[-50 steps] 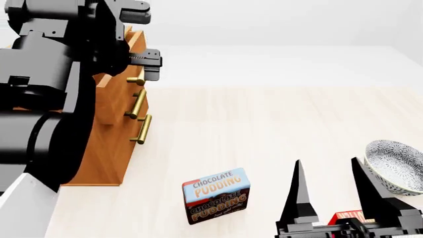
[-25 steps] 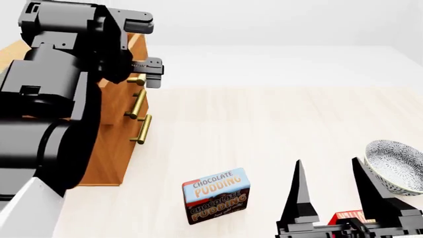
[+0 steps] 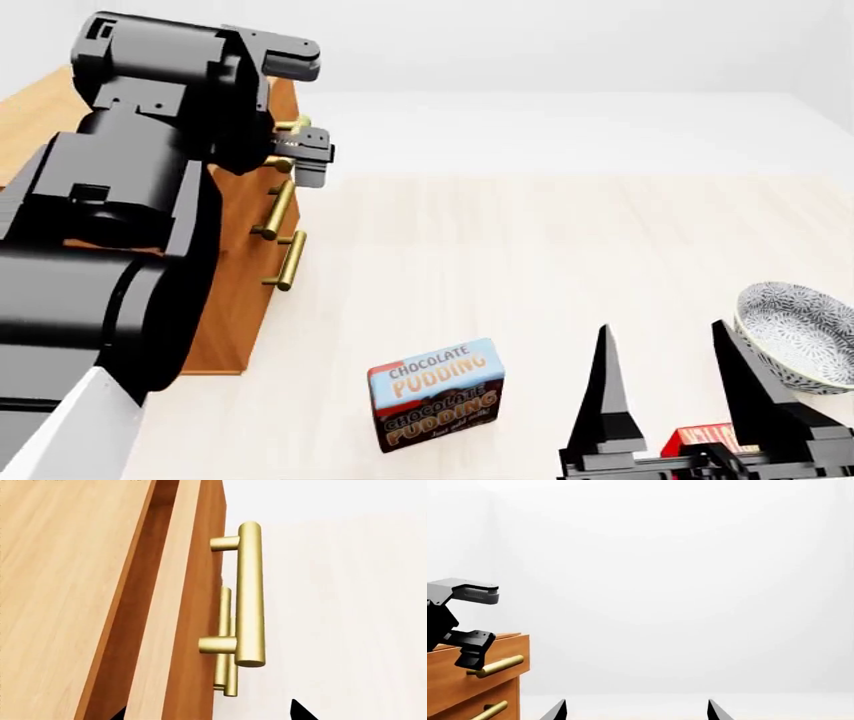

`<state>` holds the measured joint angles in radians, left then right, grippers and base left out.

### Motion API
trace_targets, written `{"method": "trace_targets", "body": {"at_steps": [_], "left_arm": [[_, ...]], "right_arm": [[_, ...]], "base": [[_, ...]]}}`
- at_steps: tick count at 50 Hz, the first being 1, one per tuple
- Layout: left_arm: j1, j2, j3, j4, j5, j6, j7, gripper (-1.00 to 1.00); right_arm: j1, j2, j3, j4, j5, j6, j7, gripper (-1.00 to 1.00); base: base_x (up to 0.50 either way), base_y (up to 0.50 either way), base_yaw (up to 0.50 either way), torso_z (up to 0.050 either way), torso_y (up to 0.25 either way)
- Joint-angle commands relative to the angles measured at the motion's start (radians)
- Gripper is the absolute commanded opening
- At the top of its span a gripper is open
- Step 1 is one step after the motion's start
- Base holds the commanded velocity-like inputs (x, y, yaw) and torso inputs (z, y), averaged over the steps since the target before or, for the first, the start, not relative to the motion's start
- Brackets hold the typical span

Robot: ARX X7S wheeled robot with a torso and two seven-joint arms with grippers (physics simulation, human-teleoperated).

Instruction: Put the butter at the back in the top drawer of the cabinet and close it.

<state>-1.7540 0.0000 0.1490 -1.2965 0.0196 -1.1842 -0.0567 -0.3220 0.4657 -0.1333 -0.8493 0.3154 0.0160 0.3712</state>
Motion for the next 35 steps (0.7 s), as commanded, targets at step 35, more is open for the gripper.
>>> {"method": "trace_targets", "body": {"at_steps": [35], "left_arm": [[0.111, -0.006, 0.226, 0.237, -0.757, -0.149, -0.283, 1.0]], "right_arm": [[-0.027, 0.021, 0.005, -0.02, 0.004, -0.023, 0.011, 1.0]], "base": [[0.0, 0.0, 0.0, 0.0, 0.0]]}}
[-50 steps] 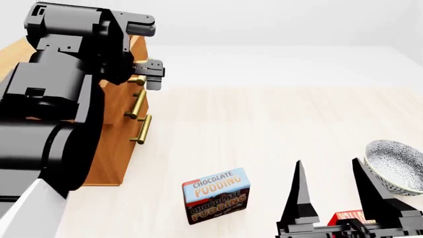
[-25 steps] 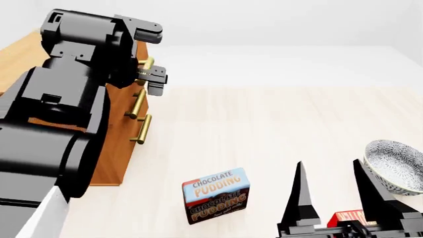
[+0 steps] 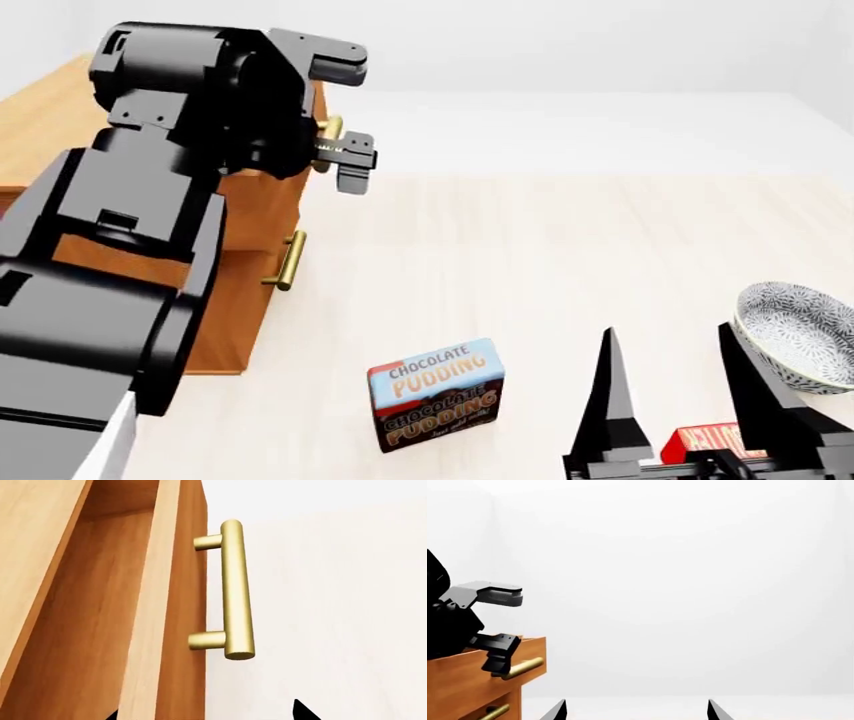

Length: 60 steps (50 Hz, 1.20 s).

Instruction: Put the butter at the back in the top drawer of the cabinet and close it.

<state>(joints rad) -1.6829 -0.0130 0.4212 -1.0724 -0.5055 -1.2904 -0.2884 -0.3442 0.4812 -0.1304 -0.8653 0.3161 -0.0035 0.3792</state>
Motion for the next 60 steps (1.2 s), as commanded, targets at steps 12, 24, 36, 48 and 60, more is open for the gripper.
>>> {"method": "trace_targets", "body": {"at_steps": [12, 24, 36, 48, 60], "left_arm": [[0.061, 0.004, -0.068, 0.099, -0.345, -0.093, -0.176, 1.0], [0.09, 0.011, -0.021, 0.144, -0.502, -0.086, -0.285, 1.0], [0.075, 0.012, 0.241, 0.092, -0.791, 0.036, -0.336, 1.0], [-0.004, 0.013, 0.699, 0.083, -1.268, 0.224, -0.367, 1.0], [-0.101, 0.013, 1.039, 0.127, -1.638, 0.388, -0.328, 1.0]], "right_arm": [[-0.01, 0.006, 0.002, 0.01, 0.006, -0.022, 0.0, 1.0], [-0.025, 0.012, 0.011, 0.016, 0.01, -0.044, -0.001, 1.0], [-0.043, 0.02, 0.028, 0.03, 0.024, -0.075, -0.006, 1.0], [-0.07, 0.03, 0.055, 0.053, 0.046, -0.121, -0.017, 1.0], [-0.076, 0.041, 0.072, 0.068, 0.065, -0.139, -0.023, 1.0]], "base": [[-0.01, 0.0, 0.0, 0.0, 0.002], [0.0, 0.0, 0.0, 0.0, 0.0], [0.0, 0.0, 0.0, 0.0, 0.001], [0.0, 0.0, 0.0, 0.0, 0.0], [0.0, 0.0, 0.0, 0.0, 0.0]]}}
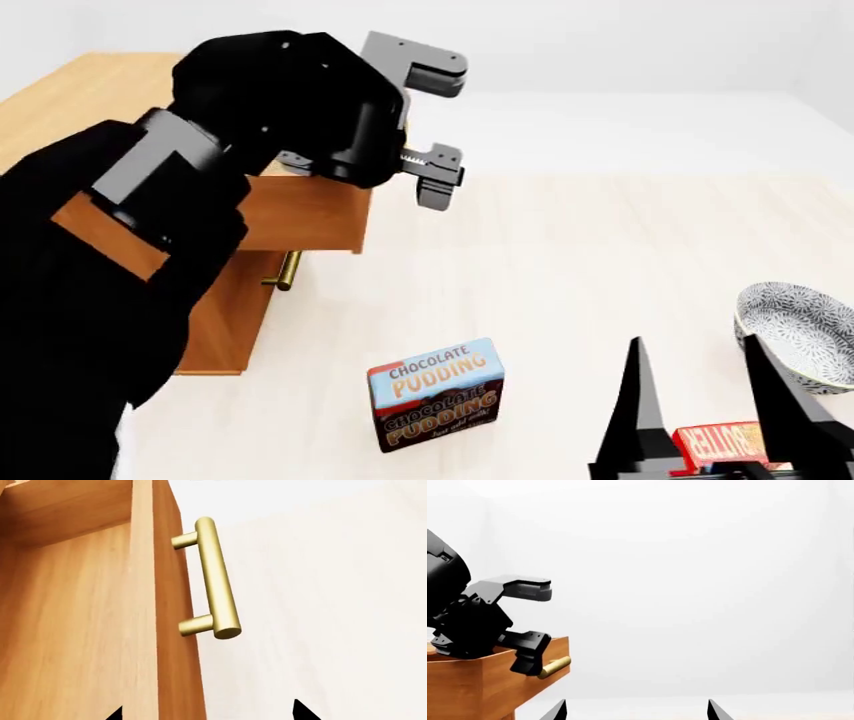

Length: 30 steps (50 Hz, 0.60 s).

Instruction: Put the butter at the back in the top drawer of the cabinet and close it.

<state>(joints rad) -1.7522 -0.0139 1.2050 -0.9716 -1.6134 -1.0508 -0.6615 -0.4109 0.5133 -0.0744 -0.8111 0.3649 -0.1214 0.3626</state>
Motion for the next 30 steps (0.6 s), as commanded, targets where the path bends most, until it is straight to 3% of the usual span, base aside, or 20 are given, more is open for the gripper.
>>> {"method": "trace_targets", "body": {"at_steps": [1, 12, 30], "left_arm": [[-0.037, 0.013, 0.269, 0.028, -0.55, 0.158, 0.05, 1.0], [-0.07, 0.013, 0.351, 0.017, -0.701, 0.232, 0.087, 1.0], [-0.064, 0.012, 0.355, 0.004, -0.852, 0.303, 0.107, 1.0]], "right_arm": [[-0.01, 0.009, 0.017, 0.014, 0.017, -0.021, -0.006, 1.0], [-0.013, 0.013, 0.022, 0.02, 0.021, -0.028, -0.006, 1.0], [-0.012, 0.01, 0.014, 0.033, 0.018, -0.039, -0.007, 1.0]], "base": [[-0.01, 0.0, 0.0, 0.0, 0.0], [-0.01, 0.0, 0.0, 0.0, 0.0], [0.0, 0.0, 0.0, 0.0, 0.0]]}}
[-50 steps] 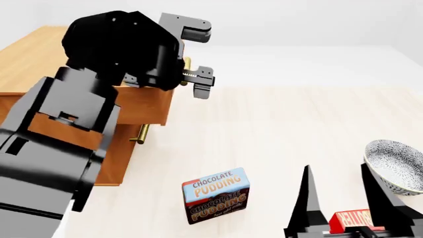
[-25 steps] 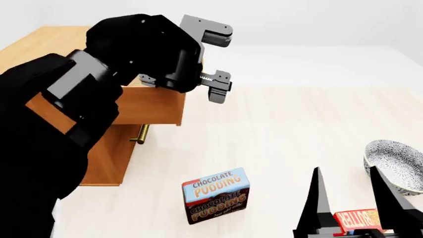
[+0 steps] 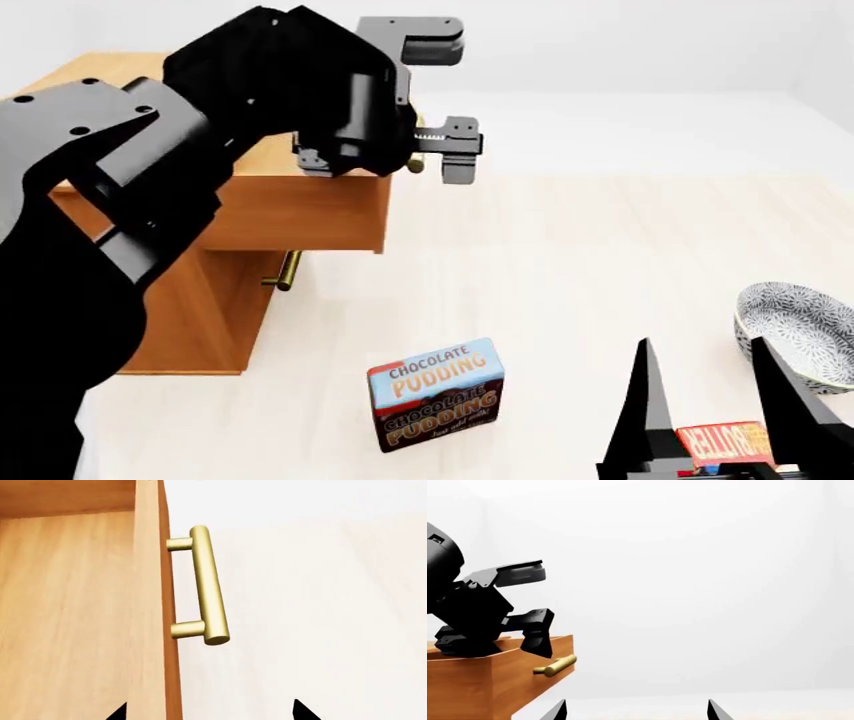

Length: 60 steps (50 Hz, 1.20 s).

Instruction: Put the butter at the back in the top drawer of the cabinet and close it.

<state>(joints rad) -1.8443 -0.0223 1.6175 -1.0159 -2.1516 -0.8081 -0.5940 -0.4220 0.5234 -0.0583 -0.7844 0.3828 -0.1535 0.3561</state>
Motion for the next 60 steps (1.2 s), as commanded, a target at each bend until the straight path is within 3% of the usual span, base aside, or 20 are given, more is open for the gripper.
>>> {"method": "trace_targets", "body": {"at_steps": [1, 48, 53, 60], "left_arm": [[0.027, 0.021, -0.057, 0.047, -0.319, 0.062, 0.041, 1.0], [0.023, 0.012, -0.123, 0.172, -0.417, 0.144, 0.082, 1.0], [0.001, -0.031, -0.091, 0.299, -0.311, 0.233, 0.038, 1.0], [-0.002, -0.18, -0.104, 0.633, -0.057, 0.506, -0.016, 1.0]], "right_arm": [[-0.002, 0.0, -0.002, 0.007, 0.0, -0.007, -0.001, 1.0], [-0.002, 0.008, -0.004, 0.012, -0.014, -0.011, 0.009, 1.0], [-0.003, 0.009, -0.004, 0.011, -0.013, -0.014, 0.009, 1.0], [-0.006, 0.009, -0.004, 0.012, -0.012, -0.021, 0.008, 1.0]], "base": [[0.0, 0.0, 0.0, 0.0, 0.0], [0.0, 0.0, 0.0, 0.0, 0.0], [0.0, 0.0, 0.0, 0.0, 0.0], [0.0, 0.0, 0.0, 0.0, 0.002]]}}
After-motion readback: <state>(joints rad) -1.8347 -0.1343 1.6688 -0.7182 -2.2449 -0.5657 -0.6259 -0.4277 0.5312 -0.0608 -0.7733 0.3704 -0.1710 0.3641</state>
